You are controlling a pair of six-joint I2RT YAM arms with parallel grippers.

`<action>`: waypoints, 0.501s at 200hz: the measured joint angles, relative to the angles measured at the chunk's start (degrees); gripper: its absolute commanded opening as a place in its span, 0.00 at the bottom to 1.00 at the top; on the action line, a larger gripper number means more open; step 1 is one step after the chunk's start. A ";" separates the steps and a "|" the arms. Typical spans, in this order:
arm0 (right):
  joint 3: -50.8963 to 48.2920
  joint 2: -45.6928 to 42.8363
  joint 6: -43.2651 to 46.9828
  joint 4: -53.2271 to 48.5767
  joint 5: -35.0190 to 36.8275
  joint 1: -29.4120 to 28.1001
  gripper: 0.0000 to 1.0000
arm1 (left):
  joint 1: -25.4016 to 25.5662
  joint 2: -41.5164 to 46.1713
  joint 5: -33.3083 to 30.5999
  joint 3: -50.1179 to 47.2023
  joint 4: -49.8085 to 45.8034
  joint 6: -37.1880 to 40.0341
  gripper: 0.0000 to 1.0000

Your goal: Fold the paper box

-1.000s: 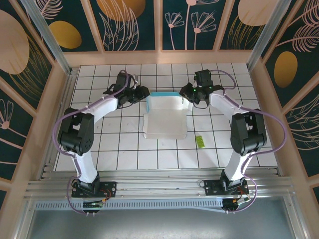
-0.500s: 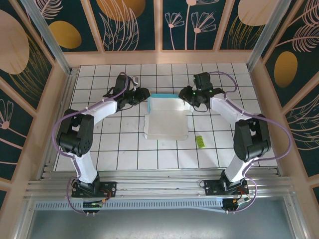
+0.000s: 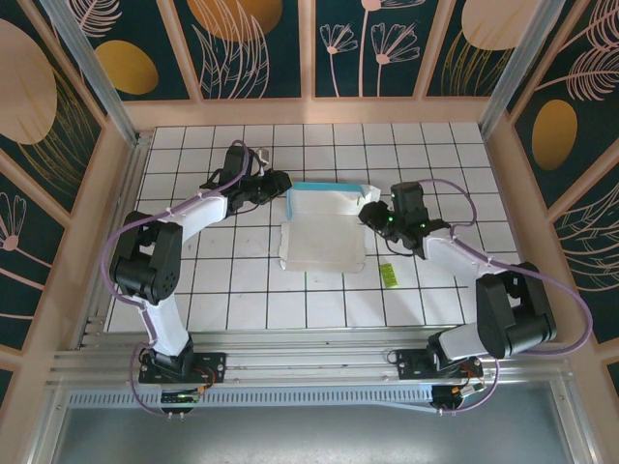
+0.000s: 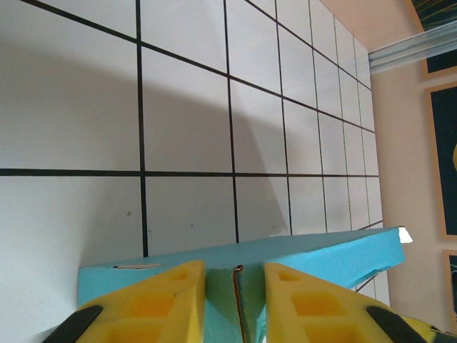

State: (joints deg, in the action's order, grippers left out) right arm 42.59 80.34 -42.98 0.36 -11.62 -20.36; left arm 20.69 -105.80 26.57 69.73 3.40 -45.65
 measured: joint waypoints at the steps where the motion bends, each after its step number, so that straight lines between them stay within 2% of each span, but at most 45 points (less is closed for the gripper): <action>1: -0.15 0.00 0.00 0.22 0.02 0.00 0.40 | 0.00 0.00 0.00 0.00 0.00 0.02 0.24; 51: -3.30 6.51 -2.89 13.35 2.97 -0.02 0.42 | -0.02 0.02 0.00 0.02 -0.15 0.52 0.25; 100: -3.30 13.09 -4.59 20.39 8.68 -0.68 0.42 | 0.00 0.02 0.00 0.15 -0.35 0.57 0.25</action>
State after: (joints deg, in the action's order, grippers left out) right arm 39.29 93.43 -47.57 20.75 -2.94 -21.04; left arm 20.69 -105.78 26.57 69.89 3.05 -45.08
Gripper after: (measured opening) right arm 0.422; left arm 0.251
